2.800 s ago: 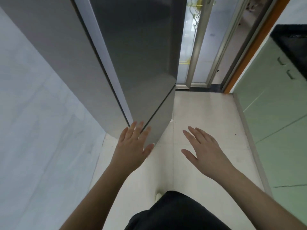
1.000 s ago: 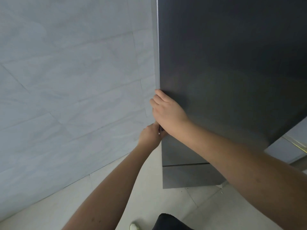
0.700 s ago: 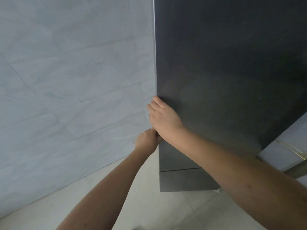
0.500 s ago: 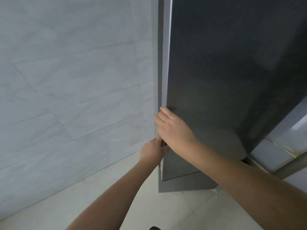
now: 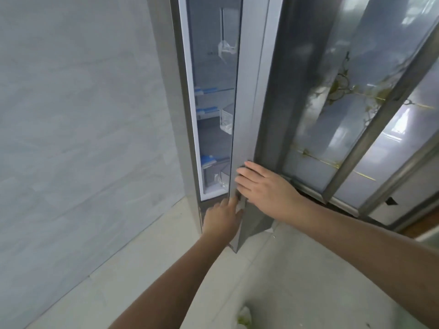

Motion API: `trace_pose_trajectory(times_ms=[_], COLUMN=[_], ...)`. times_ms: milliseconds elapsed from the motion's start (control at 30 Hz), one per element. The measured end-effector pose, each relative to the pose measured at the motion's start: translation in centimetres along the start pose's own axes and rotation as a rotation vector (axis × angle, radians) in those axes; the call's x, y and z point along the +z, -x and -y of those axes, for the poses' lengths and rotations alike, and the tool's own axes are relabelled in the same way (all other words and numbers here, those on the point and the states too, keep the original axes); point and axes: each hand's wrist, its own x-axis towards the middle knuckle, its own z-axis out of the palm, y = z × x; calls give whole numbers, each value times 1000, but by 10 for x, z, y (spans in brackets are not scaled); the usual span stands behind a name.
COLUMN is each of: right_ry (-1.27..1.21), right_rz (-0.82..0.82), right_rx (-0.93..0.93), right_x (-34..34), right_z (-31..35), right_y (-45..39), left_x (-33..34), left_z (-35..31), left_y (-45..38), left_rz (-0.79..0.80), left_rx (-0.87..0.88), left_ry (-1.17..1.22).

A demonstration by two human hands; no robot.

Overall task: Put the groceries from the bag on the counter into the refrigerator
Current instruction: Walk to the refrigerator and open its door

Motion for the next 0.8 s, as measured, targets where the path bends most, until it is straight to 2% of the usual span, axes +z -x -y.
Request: trace_pose_trajectory(times_ms=[167, 333, 533, 800], right_ry=[-134, -244, -299, -227], right_rz=[24, 49, 92, 179], right_rx=[241, 499, 532, 616], right_x=[-18, -24, -13, 18], right_z=[26, 58, 58, 36], right_y=[60, 88, 106, 160], left_x=[22, 19, 20, 23], left_z=[-11, -24, -34, -74], left_y=[44, 61, 57, 6], left_rz=[63, -17, 5, 72], left_rx=[92, 229, 267, 370], left_ry=[96, 66, -30, -150])
